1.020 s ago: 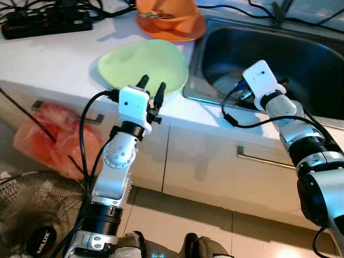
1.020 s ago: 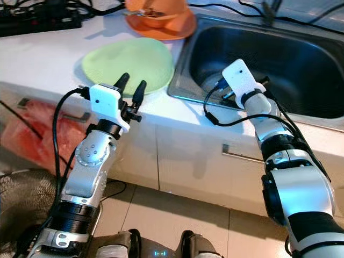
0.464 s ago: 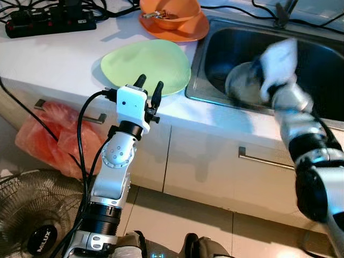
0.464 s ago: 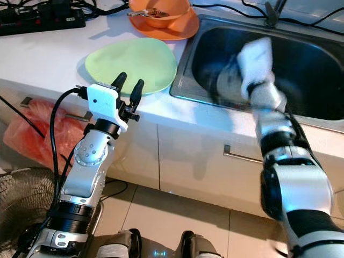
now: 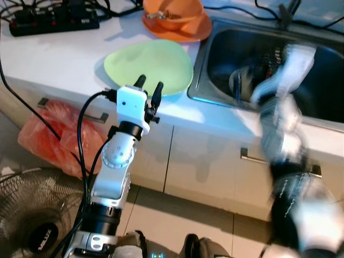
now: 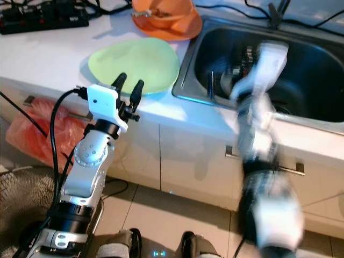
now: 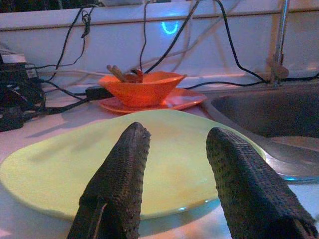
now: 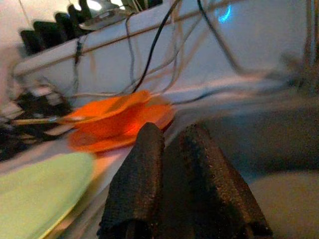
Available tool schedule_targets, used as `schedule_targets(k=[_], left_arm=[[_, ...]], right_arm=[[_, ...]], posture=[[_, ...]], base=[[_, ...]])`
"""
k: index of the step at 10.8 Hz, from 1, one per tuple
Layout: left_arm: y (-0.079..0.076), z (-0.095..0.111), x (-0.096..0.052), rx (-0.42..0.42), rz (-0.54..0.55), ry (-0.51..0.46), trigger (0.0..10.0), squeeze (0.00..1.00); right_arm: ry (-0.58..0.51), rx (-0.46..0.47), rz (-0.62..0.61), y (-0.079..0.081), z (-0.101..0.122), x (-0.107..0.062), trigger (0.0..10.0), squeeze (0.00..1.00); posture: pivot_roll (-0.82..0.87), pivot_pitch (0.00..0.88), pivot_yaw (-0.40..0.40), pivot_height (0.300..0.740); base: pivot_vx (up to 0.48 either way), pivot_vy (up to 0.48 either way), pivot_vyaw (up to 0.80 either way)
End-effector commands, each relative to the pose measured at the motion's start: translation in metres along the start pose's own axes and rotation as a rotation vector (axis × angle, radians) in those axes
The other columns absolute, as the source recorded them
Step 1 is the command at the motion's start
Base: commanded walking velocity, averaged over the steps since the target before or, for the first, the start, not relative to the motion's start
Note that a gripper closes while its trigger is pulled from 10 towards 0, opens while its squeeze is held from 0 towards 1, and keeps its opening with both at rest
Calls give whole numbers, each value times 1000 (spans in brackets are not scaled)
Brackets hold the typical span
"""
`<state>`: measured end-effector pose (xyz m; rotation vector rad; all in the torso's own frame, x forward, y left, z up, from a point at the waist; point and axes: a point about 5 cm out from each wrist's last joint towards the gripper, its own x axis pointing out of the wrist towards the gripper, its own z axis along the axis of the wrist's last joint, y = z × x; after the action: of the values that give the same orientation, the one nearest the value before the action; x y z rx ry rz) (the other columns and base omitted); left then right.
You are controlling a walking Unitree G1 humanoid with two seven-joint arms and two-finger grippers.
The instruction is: Kitchen organization
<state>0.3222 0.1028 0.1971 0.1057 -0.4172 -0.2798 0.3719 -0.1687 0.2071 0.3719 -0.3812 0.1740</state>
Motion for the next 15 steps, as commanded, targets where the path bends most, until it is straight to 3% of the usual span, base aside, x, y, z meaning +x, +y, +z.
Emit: schedule_targets(k=[1,2,6,9,13,15], left_arm=[[-3,0,-2,-3,-11,3,10000,0],[-4,2,0,-3,-16,-3,10000,0],[-5,8,2,-27,-12,-27,10000,0],[-3,11,-3,-37,26,-33,10000,0],[6,7,-15,-22,71,-3,10000,0],[9,8,-17,-19,91,2,10000,0]], right_arm=[[-42,35,7,0,8,-4,10000,0],[-24,122,9,11,-3,-22,10000,0],[-39,209,31,32,3,-38,10000,0],[-46,-30,65,29,10,-54,10000,0],[8,-168,-38,4,2,-76,10000,0],[20,-180,-55,3,-1,-82,10000,0]], posture=[[130,178,-67,740],[132,176,-64,740],[125,162,-56,740],[115,156,-51,740],[120,178,-55,740],[118,189,-55,740]], base=[[0,0,0],[0,0,0],[0,0,0],[0,0,0],[0,0,0],[0,0,0]])
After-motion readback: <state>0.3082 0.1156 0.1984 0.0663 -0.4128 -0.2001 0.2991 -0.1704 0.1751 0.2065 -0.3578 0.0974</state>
